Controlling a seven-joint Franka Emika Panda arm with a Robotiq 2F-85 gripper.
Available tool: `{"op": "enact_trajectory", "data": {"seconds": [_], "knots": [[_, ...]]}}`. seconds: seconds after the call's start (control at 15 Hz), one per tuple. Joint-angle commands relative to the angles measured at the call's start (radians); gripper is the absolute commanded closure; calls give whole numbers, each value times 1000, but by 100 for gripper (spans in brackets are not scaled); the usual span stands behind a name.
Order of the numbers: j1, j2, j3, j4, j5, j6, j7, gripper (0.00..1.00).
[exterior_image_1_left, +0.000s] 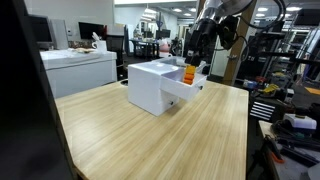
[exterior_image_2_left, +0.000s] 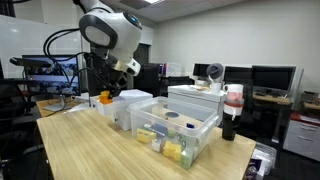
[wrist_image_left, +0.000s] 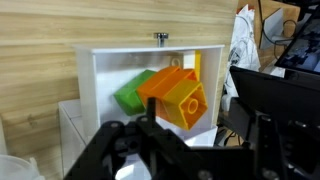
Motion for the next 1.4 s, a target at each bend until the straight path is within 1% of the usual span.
{"op": "enact_trajectory", "data": {"seconds": [0.0, 0.33, 0.4, 0.53, 0.6, 0.67, 0.73, 0.93, 1.2, 1.27, 1.33], "knots": [[-6, 7, 28, 12, -36, 4, -19, 55], [-12, 7, 32, 24, -47, 5, -16, 90], [-13, 7, 32, 31, -49, 7, -14, 94], [-14, 3, 34, 38, -77, 29, 4, 99], [-12, 3, 39, 40, -118, 42, 14, 100], [-9, 4, 43, 38, -154, 52, 27, 100], [-6, 5, 47, 38, -191, 63, 39, 96], [-1, 3, 56, 36, -279, 83, 60, 95], [-1, -2, 64, 26, -345, 125, 72, 95], [-1, -4, 66, 24, -362, 135, 75, 71], [-1, -4, 67, 21, -376, 146, 77, 70]]}}
